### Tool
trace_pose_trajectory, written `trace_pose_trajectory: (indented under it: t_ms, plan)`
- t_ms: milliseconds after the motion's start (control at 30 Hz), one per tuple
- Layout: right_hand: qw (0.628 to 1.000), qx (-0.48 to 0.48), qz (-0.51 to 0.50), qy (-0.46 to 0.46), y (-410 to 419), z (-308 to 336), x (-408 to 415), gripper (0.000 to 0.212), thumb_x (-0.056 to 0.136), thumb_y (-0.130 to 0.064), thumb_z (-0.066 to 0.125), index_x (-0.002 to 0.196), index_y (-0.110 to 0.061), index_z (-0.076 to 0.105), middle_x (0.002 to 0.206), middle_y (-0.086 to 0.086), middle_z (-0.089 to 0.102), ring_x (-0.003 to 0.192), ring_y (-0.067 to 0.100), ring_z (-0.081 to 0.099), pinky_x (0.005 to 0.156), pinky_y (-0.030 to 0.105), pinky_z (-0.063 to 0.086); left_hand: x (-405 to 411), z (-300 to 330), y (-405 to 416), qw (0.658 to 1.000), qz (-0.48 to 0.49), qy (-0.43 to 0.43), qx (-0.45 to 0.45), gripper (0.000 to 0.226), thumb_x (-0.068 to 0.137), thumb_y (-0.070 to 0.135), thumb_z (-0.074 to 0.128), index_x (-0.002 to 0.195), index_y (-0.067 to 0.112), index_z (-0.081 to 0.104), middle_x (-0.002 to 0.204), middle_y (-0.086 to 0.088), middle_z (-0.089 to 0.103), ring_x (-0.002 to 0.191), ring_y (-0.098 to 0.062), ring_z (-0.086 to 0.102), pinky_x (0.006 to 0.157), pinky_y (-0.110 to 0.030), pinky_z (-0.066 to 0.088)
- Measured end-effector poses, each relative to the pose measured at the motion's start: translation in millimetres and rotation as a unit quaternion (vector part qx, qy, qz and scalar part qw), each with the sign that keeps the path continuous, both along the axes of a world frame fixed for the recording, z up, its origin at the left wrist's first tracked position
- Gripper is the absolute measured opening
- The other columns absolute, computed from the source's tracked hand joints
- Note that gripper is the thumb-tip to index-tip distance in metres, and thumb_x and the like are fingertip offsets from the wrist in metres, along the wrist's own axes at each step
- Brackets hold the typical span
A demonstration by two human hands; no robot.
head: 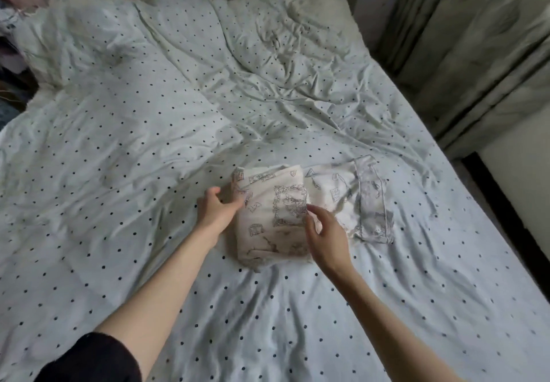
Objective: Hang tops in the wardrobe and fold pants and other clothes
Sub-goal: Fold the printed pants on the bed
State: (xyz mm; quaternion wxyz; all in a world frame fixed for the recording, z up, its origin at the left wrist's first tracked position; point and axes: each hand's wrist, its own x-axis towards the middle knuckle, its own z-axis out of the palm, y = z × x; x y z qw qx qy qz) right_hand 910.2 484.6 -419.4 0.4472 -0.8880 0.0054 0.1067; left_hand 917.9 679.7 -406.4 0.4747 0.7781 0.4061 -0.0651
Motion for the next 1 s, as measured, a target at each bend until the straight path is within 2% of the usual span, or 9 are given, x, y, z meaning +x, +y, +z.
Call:
trace_pose_trajectory:
  t_ms: [167,300,400,500,633,733,833,933,1000]
  plan:
    - [0.98,-0.125,0.155,-0.024,3,-21,-4,0.05,0.095,-0.022,0.048,0.144,-0.017,0.037,0.152,0.005,0.029,0.141,0.025,0.022,0.113,0.031,0.015,-19,-26,-12,0.974,-0.011,0.078,-0.211,0.055,0.081,0.036,0.071,0.124,0.014,0.046,0.119,0.0,0.057,0.1,-0.017,0.051,0.085,-0.032,0.039]
    - [0.973,-0.137,0.18,-0.047,6,-30,1,0.051,0.093,-0.023,0.049,0.142,-0.018,0.037,0.151,0.013,0.027,0.142,0.031,0.015,0.112,0.036,0.014,-6,-33,-19,0.986,0.026,0.025,-0.162,0.036,0.078,0.016,0.075,0.108,0.008,0.058,0.11,-0.012,0.066,0.082,-0.018,0.061,0.062,-0.027,0.044]
    - [0.973,-0.106,0.202,-0.038,15,-35,4,0.05,0.097,-0.026,0.045,0.145,-0.017,0.033,0.155,0.011,0.019,0.145,0.026,0.007,0.115,0.035,0.013,0,-20,-11,0.994,0.015,-0.019,-0.109,0.037,0.077,0.008,0.072,0.111,0.003,0.059,0.109,-0.014,0.066,0.093,-0.024,0.064,0.082,-0.036,0.052]
    - [0.965,-0.07,0.25,0.02,33,-30,5,0.053,0.1,-0.033,0.039,0.149,-0.024,0.022,0.159,0.003,0.008,0.146,0.02,-0.004,0.116,0.038,0.006,-1,9,5,0.999,-0.011,-0.04,-0.013,0.032,0.078,0.004,0.068,0.109,0.005,0.058,0.103,-0.013,0.065,0.095,-0.027,0.062,0.089,-0.04,0.05]
    - [0.971,0.028,0.238,0.004,32,-18,22,0.04,0.1,-0.023,0.043,0.138,-0.012,0.046,0.149,0.008,0.037,0.144,0.024,0.014,0.111,0.023,0.012,10,46,10,0.989,-0.071,-0.047,0.119,0.017,0.078,0.012,0.068,0.091,0.012,0.058,0.092,-0.008,0.065,0.086,-0.026,0.061,0.078,-0.035,0.051]
    - [0.98,0.156,0.08,0.099,-9,-14,32,0.027,0.099,-0.021,0.044,0.119,-0.02,0.062,0.129,-0.009,0.055,0.132,0.01,0.04,0.098,0.011,0.031,26,55,-24,0.984,-0.153,-0.081,0.052,0.013,0.079,0.022,0.067,0.087,0.024,0.057,0.086,0.007,0.064,0.081,-0.014,0.061,0.069,-0.022,0.049]
    - [0.938,0.287,-0.113,0.16,-66,-15,36,0.024,0.1,-0.027,0.04,0.106,-0.021,0.063,0.12,-0.002,0.063,0.116,0.015,0.056,0.096,0.026,0.044,38,39,-73,0.948,-0.306,-0.058,-0.062,0.028,0.088,0.029,0.06,0.116,0.025,0.058,0.104,0.011,0.062,0.089,-0.004,0.058,0.085,-0.025,0.047]
    - [0.909,0.326,-0.18,0.184,-103,-15,31,0.032,0.101,-0.038,0.032,0.112,-0.023,0.058,0.121,0.0,0.062,0.105,0.013,0.061,0.086,0.029,0.048,42,10,-98,0.86,-0.502,-0.025,0.092,0.037,0.095,0.019,0.047,0.132,0.016,0.052,0.134,0.0,0.052,0.116,-0.015,0.05,0.1,-0.026,0.036]
    - [0.942,0.251,-0.156,0.16,-105,-18,26,0.024,0.1,-0.035,0.039,0.11,-0.026,0.059,0.12,-0.002,0.06,0.103,0.008,0.06,0.086,0.027,0.047,36,-7,-98,0.806,-0.563,-0.071,0.167,0.047,0.091,-0.001,0.041,0.135,0.013,0.05,0.145,0.0,0.043,0.132,-0.016,0.039,0.111,-0.027,0.026]
